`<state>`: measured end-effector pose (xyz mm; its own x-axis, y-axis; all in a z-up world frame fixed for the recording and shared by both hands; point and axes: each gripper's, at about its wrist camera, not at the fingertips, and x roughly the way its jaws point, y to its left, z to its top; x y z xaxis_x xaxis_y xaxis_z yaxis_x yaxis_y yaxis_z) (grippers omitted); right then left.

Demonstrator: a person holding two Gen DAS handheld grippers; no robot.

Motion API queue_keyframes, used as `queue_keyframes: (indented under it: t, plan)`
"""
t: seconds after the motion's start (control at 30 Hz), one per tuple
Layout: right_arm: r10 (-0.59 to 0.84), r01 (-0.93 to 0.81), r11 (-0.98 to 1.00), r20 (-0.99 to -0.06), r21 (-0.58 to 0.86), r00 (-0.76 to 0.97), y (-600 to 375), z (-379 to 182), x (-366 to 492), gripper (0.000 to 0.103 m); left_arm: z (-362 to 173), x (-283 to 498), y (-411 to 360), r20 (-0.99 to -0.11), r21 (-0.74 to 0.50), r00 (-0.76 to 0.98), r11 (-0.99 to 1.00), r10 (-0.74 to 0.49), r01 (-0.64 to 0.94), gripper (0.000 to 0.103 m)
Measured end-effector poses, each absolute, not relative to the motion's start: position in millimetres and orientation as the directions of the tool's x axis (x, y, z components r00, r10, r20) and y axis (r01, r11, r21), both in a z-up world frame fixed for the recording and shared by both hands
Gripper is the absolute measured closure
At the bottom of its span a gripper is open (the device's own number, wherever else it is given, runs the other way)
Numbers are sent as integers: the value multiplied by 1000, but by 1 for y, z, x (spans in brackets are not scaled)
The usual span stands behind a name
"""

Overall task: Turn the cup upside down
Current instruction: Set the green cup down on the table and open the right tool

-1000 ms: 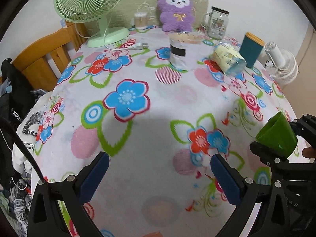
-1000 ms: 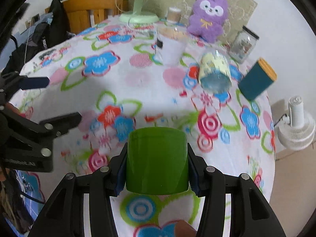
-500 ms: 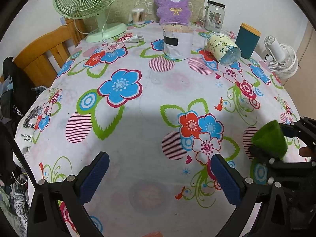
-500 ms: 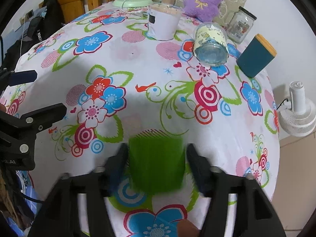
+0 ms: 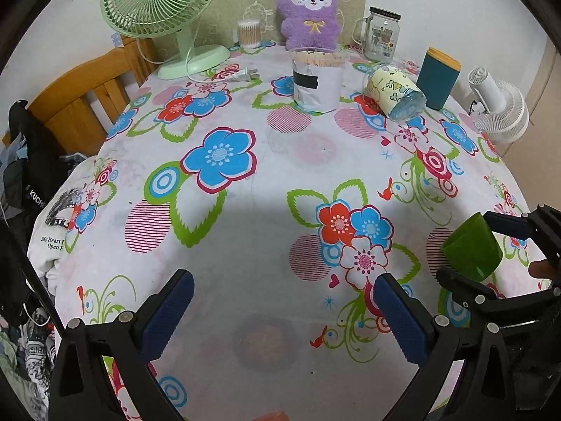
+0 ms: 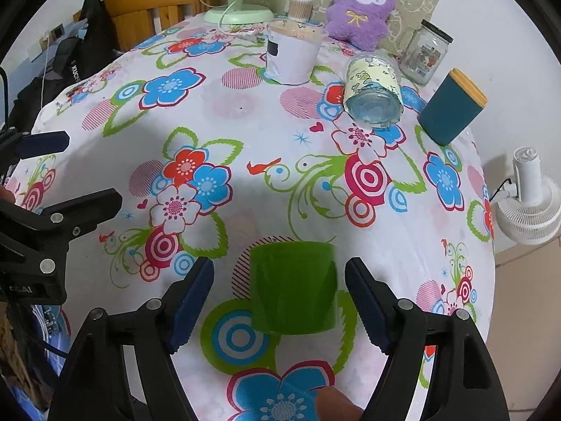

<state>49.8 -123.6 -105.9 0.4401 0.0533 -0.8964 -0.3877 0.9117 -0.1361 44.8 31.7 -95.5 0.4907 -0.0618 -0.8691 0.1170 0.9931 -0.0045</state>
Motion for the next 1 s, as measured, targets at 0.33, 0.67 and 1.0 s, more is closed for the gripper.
queue_keyframes:
  t: [0.33, 0.67, 1.0]
  plan:
    - [93, -363, 927, -879, -95, 468, -149, -87, 46, 24, -83, 38, 18, -863, -22, 499, 993, -77, 115, 0]
    - [188, -291, 956, -859, 48, 476, -215, -72, 37, 24, -71, 28, -15, -858, -43, 506, 993, -94, 111, 0]
    - [199, -168, 977, -844, 132, 498, -290, -75, 31, 24, -63, 22, -57, -853, -76, 506, 990, -127, 121, 0]
